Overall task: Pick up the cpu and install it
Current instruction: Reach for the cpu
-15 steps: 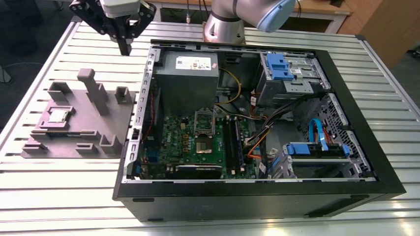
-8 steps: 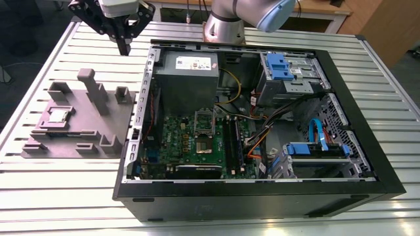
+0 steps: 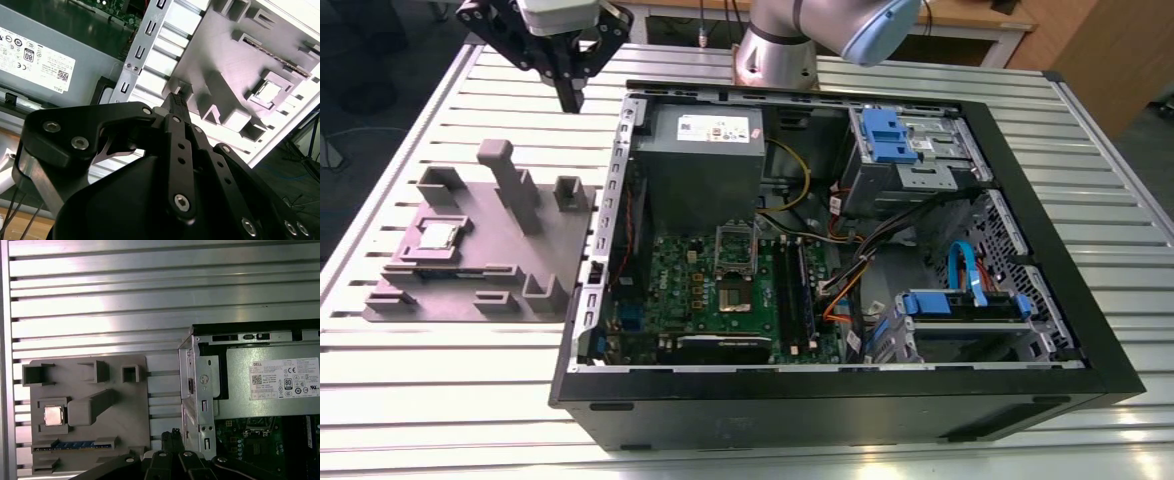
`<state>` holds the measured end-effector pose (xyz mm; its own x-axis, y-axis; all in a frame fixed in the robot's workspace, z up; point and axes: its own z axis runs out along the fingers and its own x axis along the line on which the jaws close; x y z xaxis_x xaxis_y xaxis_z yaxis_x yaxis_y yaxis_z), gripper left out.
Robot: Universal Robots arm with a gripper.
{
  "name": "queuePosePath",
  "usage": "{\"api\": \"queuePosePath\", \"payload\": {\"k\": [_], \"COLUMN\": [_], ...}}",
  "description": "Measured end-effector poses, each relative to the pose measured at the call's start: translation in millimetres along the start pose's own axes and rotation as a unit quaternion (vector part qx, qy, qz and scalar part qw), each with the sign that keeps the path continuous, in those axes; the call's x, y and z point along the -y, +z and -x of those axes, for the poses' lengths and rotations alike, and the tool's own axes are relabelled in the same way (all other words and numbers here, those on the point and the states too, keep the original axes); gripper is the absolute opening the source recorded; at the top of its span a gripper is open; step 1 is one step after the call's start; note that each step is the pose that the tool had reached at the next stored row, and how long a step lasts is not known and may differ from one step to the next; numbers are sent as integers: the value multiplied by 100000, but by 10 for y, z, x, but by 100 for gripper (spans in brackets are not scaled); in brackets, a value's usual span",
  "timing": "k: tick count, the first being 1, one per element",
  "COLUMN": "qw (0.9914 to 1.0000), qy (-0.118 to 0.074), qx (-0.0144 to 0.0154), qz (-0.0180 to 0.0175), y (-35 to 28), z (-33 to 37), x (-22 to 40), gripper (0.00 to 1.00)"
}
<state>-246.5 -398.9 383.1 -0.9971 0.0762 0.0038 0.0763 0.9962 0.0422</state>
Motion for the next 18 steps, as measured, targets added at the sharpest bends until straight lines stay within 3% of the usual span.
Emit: {"api": "queuePosePath", "payload": {"k": [18], "qw": [100000], "qy": [2], "qx": [-3], "qz": [0], "y": [1], "z": [-42], "x": [3], "gripper": [10]}}
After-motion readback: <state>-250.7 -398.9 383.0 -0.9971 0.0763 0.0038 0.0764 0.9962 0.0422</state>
